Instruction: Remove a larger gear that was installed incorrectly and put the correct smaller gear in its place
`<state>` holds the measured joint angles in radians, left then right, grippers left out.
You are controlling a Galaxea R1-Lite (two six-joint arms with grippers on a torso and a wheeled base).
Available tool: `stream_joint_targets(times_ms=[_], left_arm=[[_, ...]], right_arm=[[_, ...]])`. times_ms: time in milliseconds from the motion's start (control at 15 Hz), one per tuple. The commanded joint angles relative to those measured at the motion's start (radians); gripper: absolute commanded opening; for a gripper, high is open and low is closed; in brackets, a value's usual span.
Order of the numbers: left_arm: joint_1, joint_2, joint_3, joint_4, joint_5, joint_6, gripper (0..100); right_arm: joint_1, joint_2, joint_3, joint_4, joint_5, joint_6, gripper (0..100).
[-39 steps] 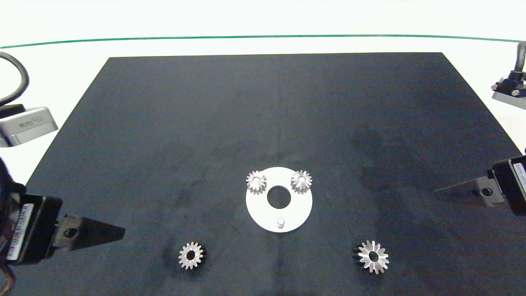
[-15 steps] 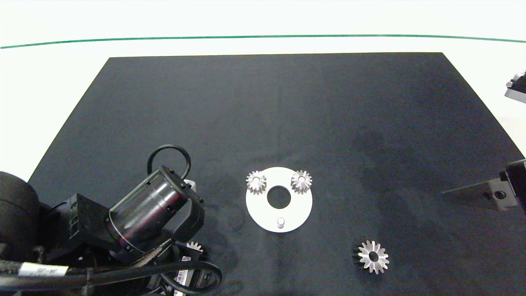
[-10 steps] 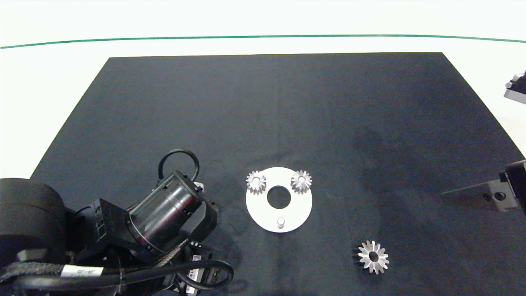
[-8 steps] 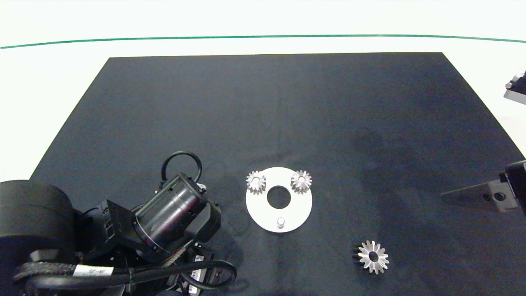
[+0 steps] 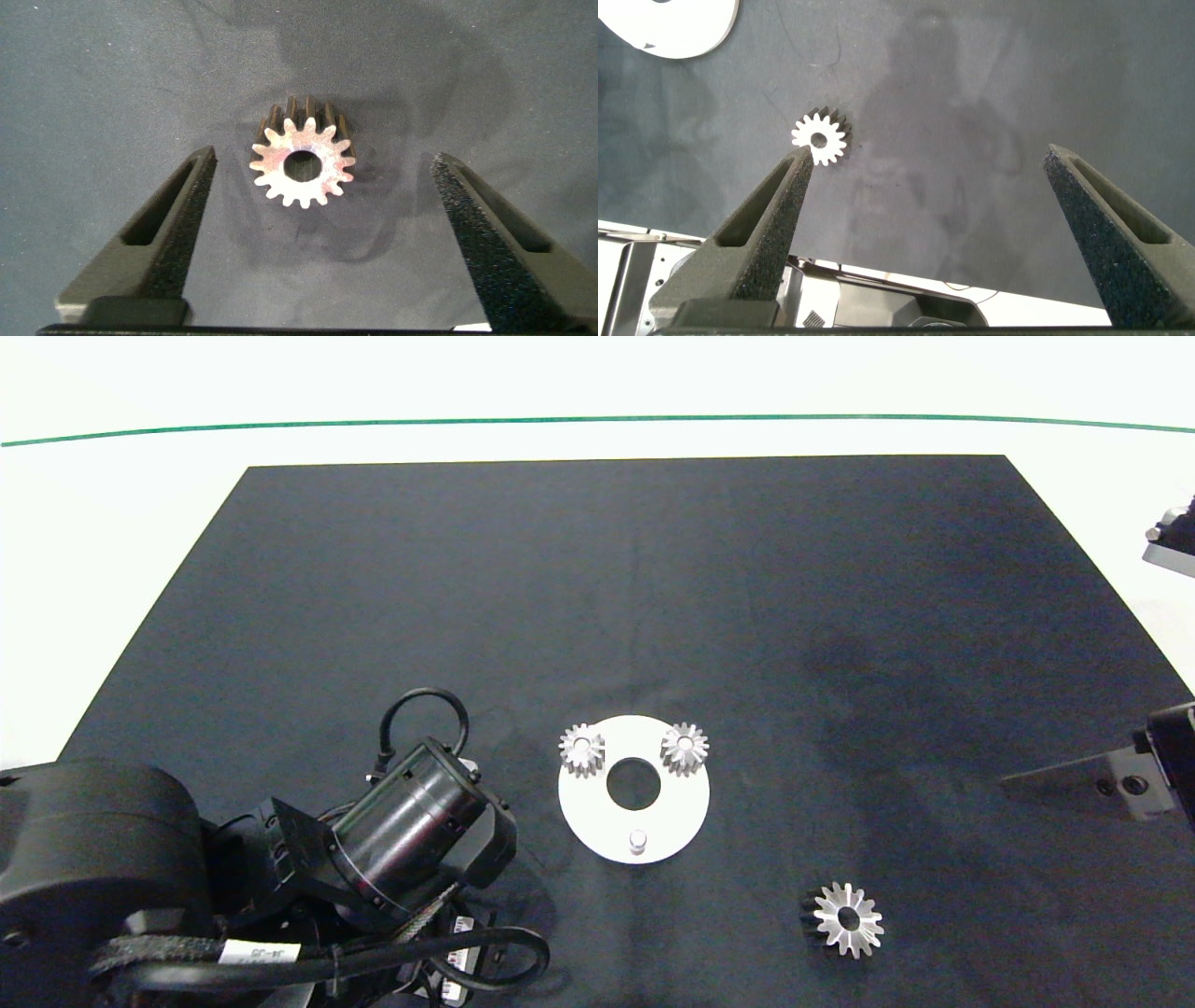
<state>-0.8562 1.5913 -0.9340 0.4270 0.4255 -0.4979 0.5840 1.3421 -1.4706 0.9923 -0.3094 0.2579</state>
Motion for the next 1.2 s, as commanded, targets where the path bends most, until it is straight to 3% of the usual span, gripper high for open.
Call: stream_joint_targets(times_ms=[67, 1200], left_arm=[[0.0, 0.007, 0.001, 0.001, 0.002, -0.002, 86], [0.003, 0.026, 0.02, -0.028, 0.002, 0.001, 52]], right_arm=[[0.0, -0.001, 0.006, 0.005, -0.002, 0.001, 100], [0.01, -0.006, 0.007, 0.005, -0.002, 0.001, 100]])
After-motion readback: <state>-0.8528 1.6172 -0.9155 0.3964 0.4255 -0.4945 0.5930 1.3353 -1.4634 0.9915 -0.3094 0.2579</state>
